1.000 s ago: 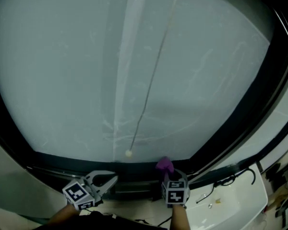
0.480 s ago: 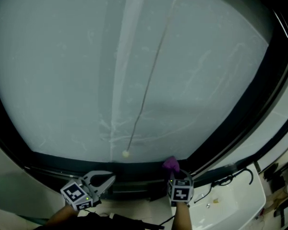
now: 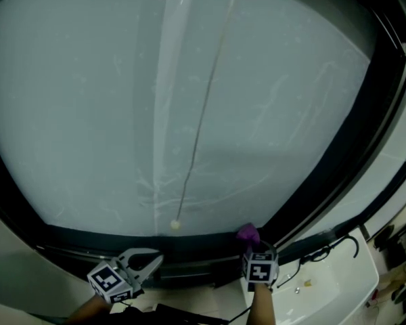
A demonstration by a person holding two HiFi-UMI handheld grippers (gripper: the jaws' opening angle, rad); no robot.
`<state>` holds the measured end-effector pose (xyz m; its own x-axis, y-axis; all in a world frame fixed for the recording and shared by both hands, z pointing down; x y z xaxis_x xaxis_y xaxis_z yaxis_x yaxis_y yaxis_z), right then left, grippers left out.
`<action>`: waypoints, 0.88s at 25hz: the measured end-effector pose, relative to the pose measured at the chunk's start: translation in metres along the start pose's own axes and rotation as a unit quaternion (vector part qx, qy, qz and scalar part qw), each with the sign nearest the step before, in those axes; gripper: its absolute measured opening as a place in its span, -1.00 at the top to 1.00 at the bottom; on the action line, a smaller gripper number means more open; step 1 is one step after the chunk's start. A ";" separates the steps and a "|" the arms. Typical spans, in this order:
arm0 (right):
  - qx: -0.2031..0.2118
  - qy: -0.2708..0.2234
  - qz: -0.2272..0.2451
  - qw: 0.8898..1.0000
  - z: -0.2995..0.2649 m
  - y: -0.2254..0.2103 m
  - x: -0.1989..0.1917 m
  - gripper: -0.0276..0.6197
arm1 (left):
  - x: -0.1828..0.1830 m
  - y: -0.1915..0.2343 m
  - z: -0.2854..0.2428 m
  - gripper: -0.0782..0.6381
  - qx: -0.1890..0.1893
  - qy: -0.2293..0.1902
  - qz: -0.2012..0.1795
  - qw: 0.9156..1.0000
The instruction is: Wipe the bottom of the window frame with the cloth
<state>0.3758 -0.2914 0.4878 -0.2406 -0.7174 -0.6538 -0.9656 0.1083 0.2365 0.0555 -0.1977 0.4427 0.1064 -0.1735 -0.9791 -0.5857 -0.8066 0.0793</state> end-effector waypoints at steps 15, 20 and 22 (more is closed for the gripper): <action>-0.046 0.013 -0.018 0.999 -0.005 -0.028 -0.003 0.65 | 0.000 0.000 0.001 0.79 0.000 0.010 0.001 1.000; -0.064 0.007 -0.008 0.998 -0.002 -0.029 0.002 0.65 | 0.000 0.001 0.001 0.79 -0.002 0.011 -0.003 1.000; -0.071 0.010 -0.011 0.997 -0.003 -0.032 -0.001 0.65 | 0.000 0.000 0.001 0.79 0.002 0.012 -0.013 1.000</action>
<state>0.4071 -0.2960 0.4829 -0.2154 -0.7318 -0.6466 -0.9466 -0.0061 0.3222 0.0546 -0.1971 0.4428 0.1413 -0.1666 -0.9758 -0.5858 -0.8087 0.0532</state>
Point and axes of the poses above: the fingertips, and each gripper's own axes: z backward along the fingers, y to its left, x out of its top, the point moved 4 cm from there along z, backward along the fingers, and after that the axes turned 13 degrees about y, right-handed, at the moved point
